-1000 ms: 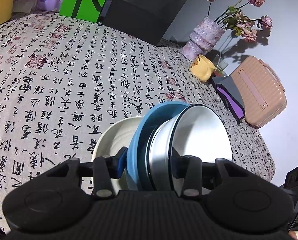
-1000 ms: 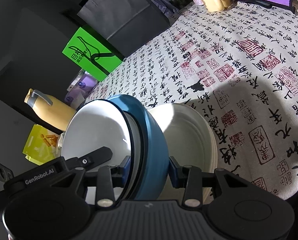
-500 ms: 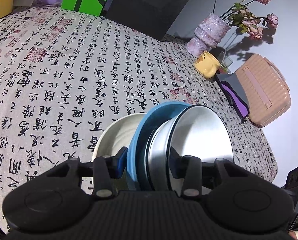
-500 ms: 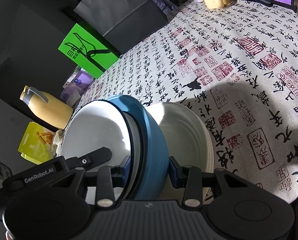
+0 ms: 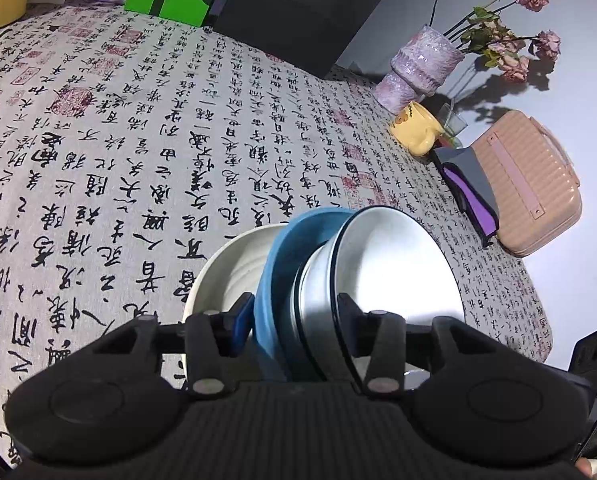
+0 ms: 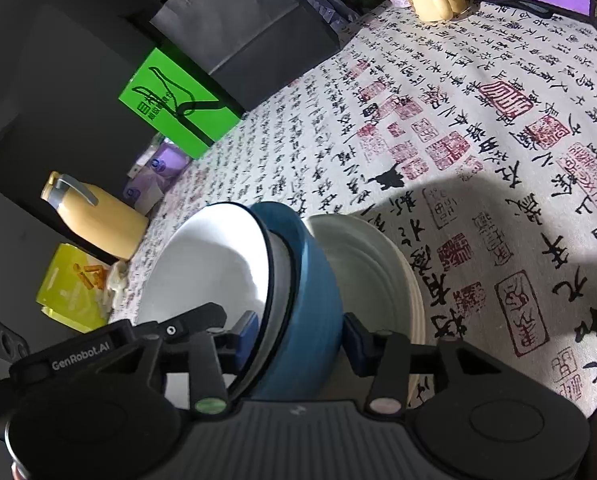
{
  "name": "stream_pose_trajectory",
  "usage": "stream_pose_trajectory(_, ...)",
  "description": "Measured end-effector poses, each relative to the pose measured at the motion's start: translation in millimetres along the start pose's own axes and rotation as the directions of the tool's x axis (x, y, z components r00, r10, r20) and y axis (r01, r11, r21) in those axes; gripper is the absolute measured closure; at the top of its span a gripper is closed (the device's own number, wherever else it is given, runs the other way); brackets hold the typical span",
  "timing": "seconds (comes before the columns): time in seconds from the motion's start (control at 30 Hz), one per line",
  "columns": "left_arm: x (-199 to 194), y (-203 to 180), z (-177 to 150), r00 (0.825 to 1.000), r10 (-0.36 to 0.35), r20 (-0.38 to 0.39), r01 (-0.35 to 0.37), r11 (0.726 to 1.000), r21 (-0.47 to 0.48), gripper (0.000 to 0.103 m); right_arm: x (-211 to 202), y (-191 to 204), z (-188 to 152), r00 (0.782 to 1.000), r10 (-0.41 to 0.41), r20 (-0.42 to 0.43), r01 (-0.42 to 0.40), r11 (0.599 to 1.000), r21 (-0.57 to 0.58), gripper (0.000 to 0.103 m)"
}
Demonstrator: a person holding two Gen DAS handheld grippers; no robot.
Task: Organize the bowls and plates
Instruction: 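Lower the blue bowl stack onto the cream plates with both tools, then open both tools to release the blue bowl on the plates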
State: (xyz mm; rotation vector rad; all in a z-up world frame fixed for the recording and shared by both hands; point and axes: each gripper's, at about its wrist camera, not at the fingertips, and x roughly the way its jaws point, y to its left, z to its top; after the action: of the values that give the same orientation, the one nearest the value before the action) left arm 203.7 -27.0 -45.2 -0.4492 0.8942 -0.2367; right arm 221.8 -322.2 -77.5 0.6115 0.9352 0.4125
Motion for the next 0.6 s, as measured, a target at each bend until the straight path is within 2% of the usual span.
stream_pose_trajectory(0.07,-5,-1,-1,1.0,-0.006,0.017,0.006,1.0,0.01,0.054,0,0,0,1.0,0.003,0.002,-0.003,1.0,-0.007,0.056)
stream_pose_trajectory(0.2,-14,-2,-2,0.998,0.0,0.057,-0.001,0.999,0.032,0.034,0,0,-1,1.0,0.007,0.006,-0.007,1.0,-0.012,0.054)
stream_pose_trajectory(0.27,-19,-2,-4,0.997,0.001,0.075,-0.004,0.999,0.037,0.029,-2,0,-2,1.0,0.006,0.013,-0.005,1.0,-0.02,0.051)
stream_pose_trajectory(0.43,-29,-1,-7,0.994,-0.001,0.113,-0.004,0.999,0.047,0.018,-13,-1,-3,0.998,0.038,0.045,-0.037,0.999,-0.029,0.029)
stream_pose_trajectory(0.5,-33,-1,-9,0.992,-0.005,0.13,-0.002,0.999,0.051,0.01,-18,0,-4,0.997,0.027,0.067,-0.024,0.999,-0.049,0.021)
stream_pose_trajectory(0.6,-42,-2,-13,0.985,0.0,0.175,-0.011,0.998,0.065,0.0,-26,0,-6,0.995,0.027,0.097,-0.021,0.998,-0.064,0.02)
